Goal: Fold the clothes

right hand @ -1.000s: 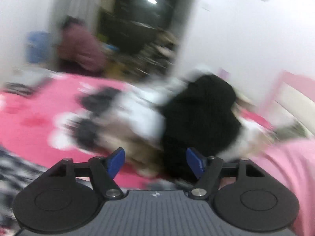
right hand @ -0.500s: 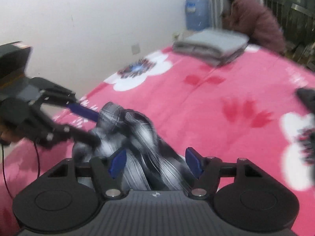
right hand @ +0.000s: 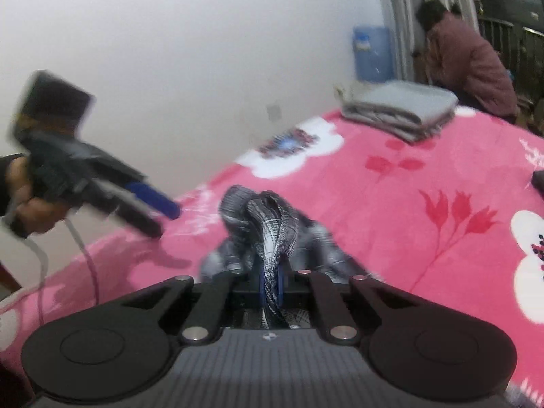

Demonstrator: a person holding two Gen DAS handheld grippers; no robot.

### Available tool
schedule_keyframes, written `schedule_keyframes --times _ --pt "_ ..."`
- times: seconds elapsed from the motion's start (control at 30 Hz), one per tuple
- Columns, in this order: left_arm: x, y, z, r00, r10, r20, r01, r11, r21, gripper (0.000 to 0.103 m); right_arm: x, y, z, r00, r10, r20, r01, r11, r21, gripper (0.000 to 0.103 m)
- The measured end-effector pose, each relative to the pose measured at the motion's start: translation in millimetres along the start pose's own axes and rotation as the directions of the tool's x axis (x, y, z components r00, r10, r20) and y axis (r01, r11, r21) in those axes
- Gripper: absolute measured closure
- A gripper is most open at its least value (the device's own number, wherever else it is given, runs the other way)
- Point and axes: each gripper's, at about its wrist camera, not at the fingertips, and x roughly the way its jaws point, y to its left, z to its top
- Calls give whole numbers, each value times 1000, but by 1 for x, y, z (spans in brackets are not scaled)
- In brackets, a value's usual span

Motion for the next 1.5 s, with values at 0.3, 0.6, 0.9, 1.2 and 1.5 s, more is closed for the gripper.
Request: schedule_keyframes --times 0.3,0.6,0.9,1.2,1.5 --pt "-13 19 -23 1000 -26 -3 25 968 -249 24 -11 88 -84 990 55 -128 -60 997 -37 75" --pt "47 5 -69 974 50 -222 -87 983 -161 19 -16 69 -104 965 170 -201 -118 961 249 50" --pt "71 -16 -90 970 59 -236 -70 997 -39 18 -16 -43 -9 1000 19 -10 -15 952 305 9" --pt "65 -6 -93 963 -14 -268 -6 997 -73 21 155 -117 52 974 59 -220 -8 974 225 4" --pt "68 -5 -93 964 -31 -265 10 997 -81 21 170 -80 35 930 42 -366 -17 997 73 41"
